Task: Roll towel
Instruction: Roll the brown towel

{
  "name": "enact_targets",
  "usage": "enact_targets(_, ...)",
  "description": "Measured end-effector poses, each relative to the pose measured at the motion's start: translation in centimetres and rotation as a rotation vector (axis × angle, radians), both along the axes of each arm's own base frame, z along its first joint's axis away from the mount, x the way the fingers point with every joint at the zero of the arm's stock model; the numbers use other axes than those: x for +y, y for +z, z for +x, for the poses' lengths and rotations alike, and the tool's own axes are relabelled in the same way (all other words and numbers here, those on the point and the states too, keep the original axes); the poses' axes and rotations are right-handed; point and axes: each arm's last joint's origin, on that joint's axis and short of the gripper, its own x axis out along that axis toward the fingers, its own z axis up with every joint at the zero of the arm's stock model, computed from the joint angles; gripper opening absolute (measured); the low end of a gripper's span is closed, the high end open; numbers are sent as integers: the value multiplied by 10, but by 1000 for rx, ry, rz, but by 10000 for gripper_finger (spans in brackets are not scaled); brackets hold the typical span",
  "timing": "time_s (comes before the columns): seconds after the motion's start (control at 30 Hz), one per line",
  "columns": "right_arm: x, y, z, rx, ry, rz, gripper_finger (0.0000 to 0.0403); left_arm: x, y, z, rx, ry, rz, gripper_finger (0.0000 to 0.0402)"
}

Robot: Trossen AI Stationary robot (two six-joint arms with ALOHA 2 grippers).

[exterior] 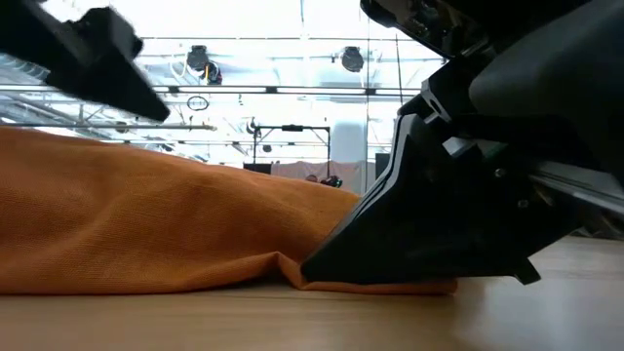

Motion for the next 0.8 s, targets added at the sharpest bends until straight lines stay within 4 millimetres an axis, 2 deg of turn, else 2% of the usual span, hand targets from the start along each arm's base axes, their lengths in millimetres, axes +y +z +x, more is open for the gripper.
enact_targets(0.17,0,0,0,0,0,0,0,-13,-18,-9,-10,17,68,308)
enact_targets(0.5,0,0,0,-3,-1,2,0,-18,-71,-6,45,99,91,372)
enact_targets(0.67,0,0,0,-1,3,-2,0,-15,-79,-5,38,197,58,372)
enact_targets(0.8,1,4,2,11,43,-31,0,-13,-79,-4,27,214,77,346)
